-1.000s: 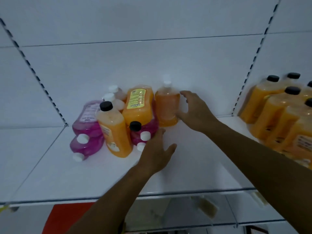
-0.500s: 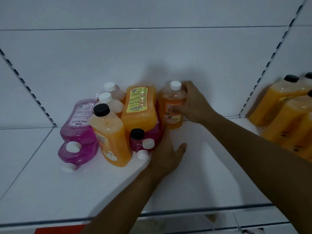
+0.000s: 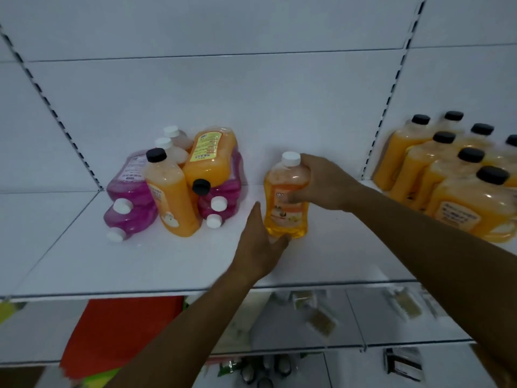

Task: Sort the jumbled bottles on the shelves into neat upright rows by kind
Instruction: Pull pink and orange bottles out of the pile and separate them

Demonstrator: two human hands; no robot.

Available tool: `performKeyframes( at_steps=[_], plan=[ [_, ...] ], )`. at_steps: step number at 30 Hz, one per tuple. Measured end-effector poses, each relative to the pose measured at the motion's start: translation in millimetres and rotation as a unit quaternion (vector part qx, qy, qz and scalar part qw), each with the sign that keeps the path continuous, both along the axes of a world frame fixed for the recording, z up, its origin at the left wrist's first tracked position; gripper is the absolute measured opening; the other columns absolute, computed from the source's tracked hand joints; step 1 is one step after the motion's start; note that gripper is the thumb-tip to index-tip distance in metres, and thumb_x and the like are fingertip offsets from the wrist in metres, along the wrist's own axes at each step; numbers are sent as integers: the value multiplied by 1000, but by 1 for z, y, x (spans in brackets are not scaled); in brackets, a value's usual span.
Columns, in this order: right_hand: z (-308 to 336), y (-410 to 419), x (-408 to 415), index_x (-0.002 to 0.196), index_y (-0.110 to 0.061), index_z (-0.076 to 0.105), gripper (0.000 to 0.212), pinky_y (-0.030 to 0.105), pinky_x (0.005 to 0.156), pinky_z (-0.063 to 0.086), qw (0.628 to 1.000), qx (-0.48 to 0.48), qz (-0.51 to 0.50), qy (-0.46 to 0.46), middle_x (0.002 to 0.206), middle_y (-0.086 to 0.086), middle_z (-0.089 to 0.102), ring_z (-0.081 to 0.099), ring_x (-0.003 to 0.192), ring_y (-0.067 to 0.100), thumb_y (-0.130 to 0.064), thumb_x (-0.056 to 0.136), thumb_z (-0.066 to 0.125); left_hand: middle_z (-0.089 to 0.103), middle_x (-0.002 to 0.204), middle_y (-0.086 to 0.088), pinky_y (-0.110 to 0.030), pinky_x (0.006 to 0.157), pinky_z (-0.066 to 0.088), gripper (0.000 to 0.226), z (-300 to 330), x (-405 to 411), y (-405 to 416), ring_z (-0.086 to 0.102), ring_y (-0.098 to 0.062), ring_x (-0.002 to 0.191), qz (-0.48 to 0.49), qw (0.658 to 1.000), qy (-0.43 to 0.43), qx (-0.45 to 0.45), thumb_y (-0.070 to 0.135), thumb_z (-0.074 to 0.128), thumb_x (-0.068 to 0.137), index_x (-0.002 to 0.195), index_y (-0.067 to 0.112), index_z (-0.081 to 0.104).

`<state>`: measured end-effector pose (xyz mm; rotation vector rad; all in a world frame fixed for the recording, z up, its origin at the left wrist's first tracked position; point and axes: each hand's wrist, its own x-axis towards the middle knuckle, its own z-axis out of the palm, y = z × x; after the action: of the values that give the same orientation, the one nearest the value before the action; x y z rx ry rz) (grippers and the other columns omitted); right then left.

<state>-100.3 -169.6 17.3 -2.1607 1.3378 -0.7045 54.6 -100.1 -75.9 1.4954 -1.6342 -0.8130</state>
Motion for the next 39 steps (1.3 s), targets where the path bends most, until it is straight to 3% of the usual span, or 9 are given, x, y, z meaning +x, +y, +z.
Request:
performKeyframes(
  at_steps=[4,7,11,14,24,28,33,39],
  plan=[
    [-1,36,-2,129,-22,52,71,31,83,55,999,4,46,-10,117,-3,63,62,101,15,-37,67,85,55,135,6,-30,100,46,69,1,-1,26,56,-13,120,-15,998,45,-39,39,71,83,140,23,36],
    [1,58,7,130,-21,50,71,28,81,52,997,-1,82,-12,118,-3,61,60,100,14,-38,70,83,63,121,11,-30,93,52,60,1,6,53,61,-5,106,14,997,69,-40,44,74,80,130,27,45],
    [10,83,39,131,-22,47,69,16,75,50,989,-8,144,-28,116,-9,58,60,95,9,-36,73,80,66,112,11,-26,86,54,54,7,36,87,63,-2,100,54,991,115,-48,30,78,78,125,25,51],
    [18,96,81,132,-22,48,74,24,82,55,979,-6,193,-60,120,-8,61,63,103,11,-38,69,83,69,107,7,-25,83,54,53,17,75,107,64,-4,97,104,984,124,-77,23,82,75,121,21,55],
    [23,126,289,124,-30,44,67,35,80,58,953,-23,286,-94,111,-10,61,64,95,9,-36,70,84,70,106,3,-27,81,54,56,27,262,168,65,-14,97,244,951,102,-159,23,84,71,121,19,58],
    [24,137,393,125,-30,45,64,26,78,56,942,-36,319,-99,112,-11,60,63,96,8,-38,73,81,69,109,5,-24,83,53,55,29,357,187,65,-11,98,284,940,77,-173,21,82,75,124,17,57],
    [25,153,511,131,-30,44,66,22,80,53,930,-40,354,-93,115,-13,56,59,99,9,-37,76,79,69,109,6,-37,88,56,50,28,466,205,65,-11,99,326,930,73,-154,23,80,78,122,22,55],
    [22,143,622,130,-29,48,66,9,75,48,923,-35,360,-129,111,-16,59,61,91,2,-37,73,82,67,111,7,-35,87,56,59,28,573,194,64,-9,99,371,913,63,-156,25,83,74,125,20,54]
  ],
)
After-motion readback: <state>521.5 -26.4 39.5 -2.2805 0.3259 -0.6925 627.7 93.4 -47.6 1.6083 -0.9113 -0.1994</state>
